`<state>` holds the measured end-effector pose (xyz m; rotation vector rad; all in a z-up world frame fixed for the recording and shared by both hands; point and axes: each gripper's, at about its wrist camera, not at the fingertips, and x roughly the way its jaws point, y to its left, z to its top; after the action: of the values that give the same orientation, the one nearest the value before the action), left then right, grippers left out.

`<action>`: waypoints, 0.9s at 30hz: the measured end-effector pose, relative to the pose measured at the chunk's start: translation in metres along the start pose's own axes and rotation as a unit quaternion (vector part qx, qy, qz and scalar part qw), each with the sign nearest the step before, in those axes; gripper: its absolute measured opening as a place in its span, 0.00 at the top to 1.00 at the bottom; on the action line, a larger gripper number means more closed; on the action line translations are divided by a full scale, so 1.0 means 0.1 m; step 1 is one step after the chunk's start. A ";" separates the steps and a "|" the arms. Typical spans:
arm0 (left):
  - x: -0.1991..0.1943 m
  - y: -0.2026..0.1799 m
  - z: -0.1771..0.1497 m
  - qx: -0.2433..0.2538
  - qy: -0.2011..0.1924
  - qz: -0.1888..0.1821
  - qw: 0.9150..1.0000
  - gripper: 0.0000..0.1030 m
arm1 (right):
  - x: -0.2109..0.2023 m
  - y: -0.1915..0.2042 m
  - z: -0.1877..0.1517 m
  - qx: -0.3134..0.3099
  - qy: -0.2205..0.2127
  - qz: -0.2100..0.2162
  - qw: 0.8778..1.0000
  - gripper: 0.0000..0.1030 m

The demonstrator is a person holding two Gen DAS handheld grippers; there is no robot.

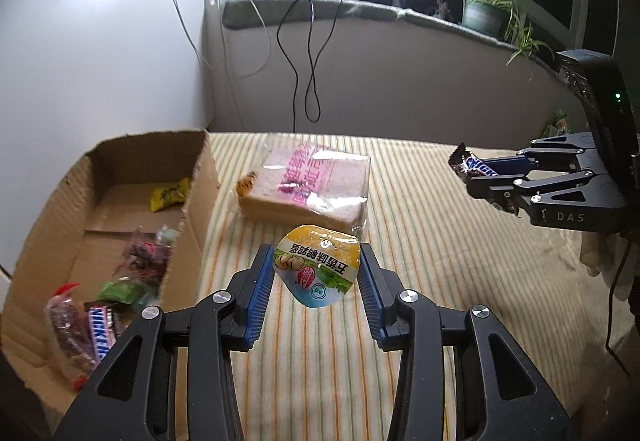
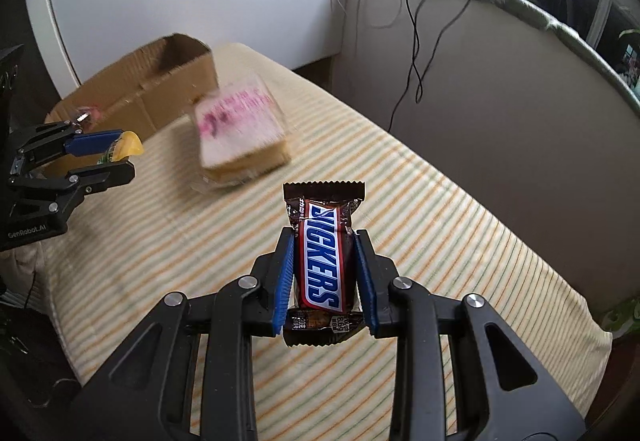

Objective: Organize snacks
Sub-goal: 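Carry the cup and Snickers bar toward the box and lower them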

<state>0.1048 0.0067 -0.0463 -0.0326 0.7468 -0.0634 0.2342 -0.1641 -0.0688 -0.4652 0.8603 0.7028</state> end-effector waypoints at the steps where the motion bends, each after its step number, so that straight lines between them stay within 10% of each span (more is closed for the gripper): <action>1: -0.05 0.01 0.00 0.000 -0.004 0.000 1.000 0.61 | -0.02 0.04 0.03 -0.002 -0.004 0.001 1.000 0.71; 27: -0.74 0.78 -0.16 -0.038 -0.054 0.049 0.997 0.61 | -0.07 1.36 0.85 -0.070 -0.065 0.062 0.994 0.71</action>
<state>0.0432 0.0897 -0.0114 -0.0725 0.6416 0.0595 0.1774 -0.0196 -0.0271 -0.4894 0.7244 0.9020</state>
